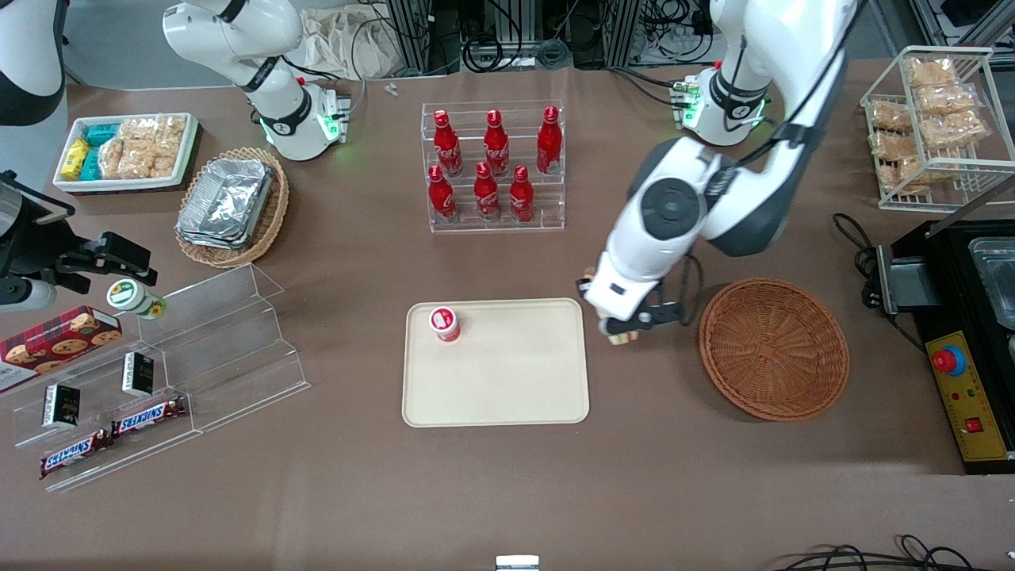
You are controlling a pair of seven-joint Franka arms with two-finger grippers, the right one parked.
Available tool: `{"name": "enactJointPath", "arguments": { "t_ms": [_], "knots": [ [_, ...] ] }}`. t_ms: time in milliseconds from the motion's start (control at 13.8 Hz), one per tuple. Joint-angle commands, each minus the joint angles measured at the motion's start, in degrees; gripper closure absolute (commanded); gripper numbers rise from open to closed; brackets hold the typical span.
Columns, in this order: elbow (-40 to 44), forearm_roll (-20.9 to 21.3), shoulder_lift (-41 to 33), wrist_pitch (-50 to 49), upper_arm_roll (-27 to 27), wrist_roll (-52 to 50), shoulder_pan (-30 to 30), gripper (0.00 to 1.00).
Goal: Place sandwich from basket to tray
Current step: 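Lift the sandwich out of the basket and carry it toward the beige tray, then lower the sandwich onto the tray beside the red cup and open the gripper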
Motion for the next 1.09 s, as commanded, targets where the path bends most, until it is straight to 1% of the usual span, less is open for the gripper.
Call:
{"name": "enactJointPath", "arguments": {
  "t_ms": [0, 218, 290, 435, 581, 653, 726, 798, 1016],
  "knots": [
    [5.09, 1.39, 5.28, 0.59, 0.44, 0.47, -1.09, 0.45],
    [10.1, 1.31, 11.6, 2.6, 0.44, 1.78, -1.89, 0.46],
    [12.46, 1.31, 13.98, 2.7, 0.44, 3.09, -1.97, 0.48],
    [13.45, 1.13, 15.32, 2.78, 0.44, 3.64, -2.68, 0.49],
    [13.45, 1.22, 15.67, 2.87, 0.44, 3.72, -2.76, 0.48],
    [13.45, 1.31, 15.76, 2.87, 0.44, 3.72, -2.76, 0.39],
    [13.45, 1.31, 15.67, 2.87, 0.44, 3.64, -2.76, 0.21],
    [13.54, 1.39, 15.5, 2.79, 0.44, 3.63, -2.68, 0.01],
    [13.46, 0.34, 13.75, 1.56, 0.44, 0.23, -1.89, 0.01]
  ]
}}
